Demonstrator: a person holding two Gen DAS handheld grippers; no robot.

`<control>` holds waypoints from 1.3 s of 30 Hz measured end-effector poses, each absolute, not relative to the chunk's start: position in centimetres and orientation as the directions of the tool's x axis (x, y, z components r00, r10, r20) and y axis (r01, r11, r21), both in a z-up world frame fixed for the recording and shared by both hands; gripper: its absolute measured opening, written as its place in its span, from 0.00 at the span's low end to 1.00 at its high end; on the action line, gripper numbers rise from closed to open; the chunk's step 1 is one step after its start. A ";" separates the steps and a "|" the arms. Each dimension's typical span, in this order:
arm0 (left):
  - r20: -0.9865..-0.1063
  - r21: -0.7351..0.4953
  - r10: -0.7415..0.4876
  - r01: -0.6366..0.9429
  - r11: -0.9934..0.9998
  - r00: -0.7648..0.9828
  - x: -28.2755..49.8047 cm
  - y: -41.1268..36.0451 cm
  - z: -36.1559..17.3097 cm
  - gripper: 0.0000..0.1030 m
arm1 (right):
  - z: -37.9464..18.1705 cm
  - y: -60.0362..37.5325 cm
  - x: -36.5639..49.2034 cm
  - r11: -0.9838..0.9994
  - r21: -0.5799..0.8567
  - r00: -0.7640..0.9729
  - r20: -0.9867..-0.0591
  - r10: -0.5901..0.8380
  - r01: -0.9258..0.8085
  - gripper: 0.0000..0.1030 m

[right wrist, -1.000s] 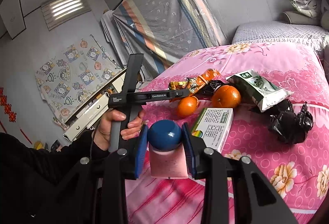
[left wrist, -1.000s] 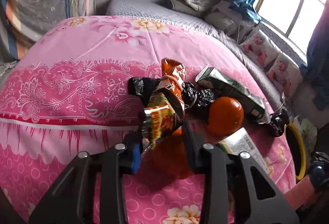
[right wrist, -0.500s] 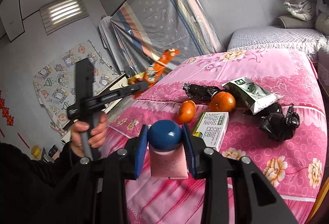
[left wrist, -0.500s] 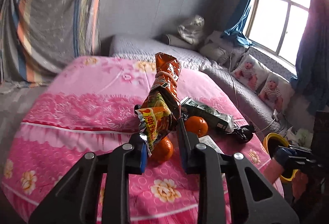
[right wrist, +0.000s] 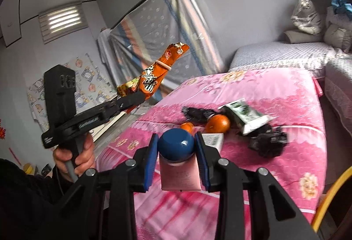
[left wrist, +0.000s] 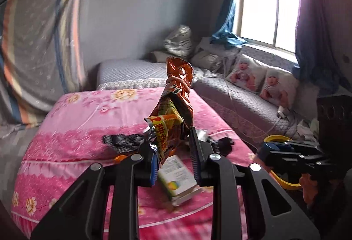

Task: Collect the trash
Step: 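Carry the wrapper and tube over the yellow bin and open both tools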

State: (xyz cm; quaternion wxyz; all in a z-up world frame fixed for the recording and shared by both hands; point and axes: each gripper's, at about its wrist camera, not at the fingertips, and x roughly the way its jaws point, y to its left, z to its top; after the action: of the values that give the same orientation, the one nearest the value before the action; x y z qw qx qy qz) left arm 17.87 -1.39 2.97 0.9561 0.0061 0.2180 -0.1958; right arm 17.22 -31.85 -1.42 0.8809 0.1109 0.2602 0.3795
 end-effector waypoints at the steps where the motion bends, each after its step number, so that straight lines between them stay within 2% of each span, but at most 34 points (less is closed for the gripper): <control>1: -0.418 -0.062 -0.378 0.390 0.919 0.826 17.7 -2.2 3.0 0.22 | -1.3 -32.4 17.2 0.695 0.392 0.589 -0.370 0.719 -0.602 0.30; 17: -0.455 -0.035 -0.529 0.579 0.814 0.716 18.5 -13.7 2.7 0.22 | -2.0 -44.5 15.7 0.857 0.383 0.816 -0.329 0.475 -0.344 0.30; 26: -0.448 -0.006 -0.580 0.646 0.763 0.680 17.6 -19.4 2.5 0.23 | -4.4 -49.4 14.0 0.931 0.339 0.889 -0.371 0.268 -0.139 0.30; 39: -0.472 -0.018 -0.650 0.730 0.683 0.596 17.1 -26.6 1.0 0.23 | -8.2 -54.3 11.0 0.962 0.259 0.899 -0.436 0.033 0.091 0.30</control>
State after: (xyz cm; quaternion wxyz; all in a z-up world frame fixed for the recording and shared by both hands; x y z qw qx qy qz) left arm 17.07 -26.56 0.95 0.8889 0.0887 0.2268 -0.3880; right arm 10.96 -54.29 -8.24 0.9648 0.1377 0.2237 -0.0150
